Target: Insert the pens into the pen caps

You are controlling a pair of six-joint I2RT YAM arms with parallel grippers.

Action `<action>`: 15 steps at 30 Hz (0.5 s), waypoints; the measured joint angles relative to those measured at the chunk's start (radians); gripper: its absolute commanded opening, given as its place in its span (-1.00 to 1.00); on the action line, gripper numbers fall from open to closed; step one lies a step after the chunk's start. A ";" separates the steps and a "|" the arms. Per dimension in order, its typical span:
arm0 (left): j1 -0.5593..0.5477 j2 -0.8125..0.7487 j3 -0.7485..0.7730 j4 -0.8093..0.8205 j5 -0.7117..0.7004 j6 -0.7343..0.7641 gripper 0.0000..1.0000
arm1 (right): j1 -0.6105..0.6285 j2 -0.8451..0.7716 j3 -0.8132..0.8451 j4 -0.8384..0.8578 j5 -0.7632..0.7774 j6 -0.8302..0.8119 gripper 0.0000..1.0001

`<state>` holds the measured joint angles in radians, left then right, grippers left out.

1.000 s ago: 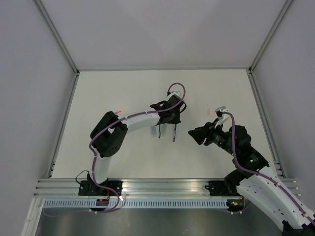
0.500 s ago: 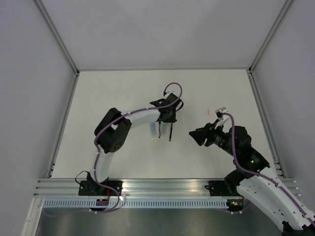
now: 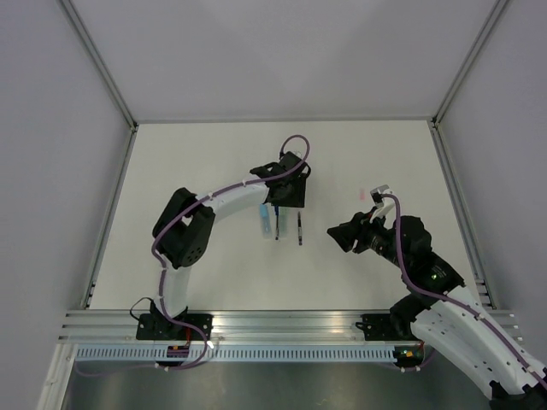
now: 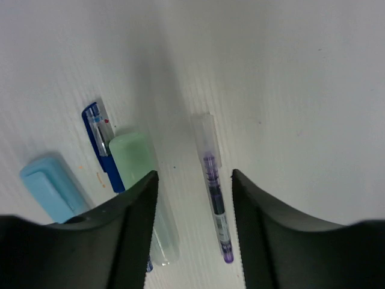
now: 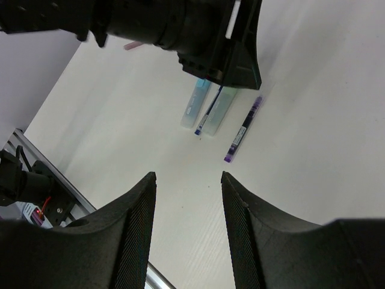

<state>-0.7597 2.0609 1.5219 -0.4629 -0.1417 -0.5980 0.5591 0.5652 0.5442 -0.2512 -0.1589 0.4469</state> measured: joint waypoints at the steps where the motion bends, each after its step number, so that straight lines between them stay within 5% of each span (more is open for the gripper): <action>1: 0.009 -0.025 0.005 -0.012 0.016 0.025 0.31 | 0.000 0.000 0.000 0.000 -0.002 0.000 0.05; 7: 0.113 -0.198 0.097 -0.063 0.101 0.172 0.36 | 0.000 -0.007 0.000 0.000 -0.023 -0.011 0.06; 15: 0.390 -0.283 0.110 -0.179 0.086 0.411 0.37 | 0.000 -0.021 0.000 0.003 -0.066 -0.022 0.06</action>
<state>-0.3698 1.7779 1.6321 -0.6415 -0.0555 -0.1867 0.5587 0.5442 0.5442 -0.2481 -0.2245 0.4252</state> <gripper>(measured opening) 0.681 0.528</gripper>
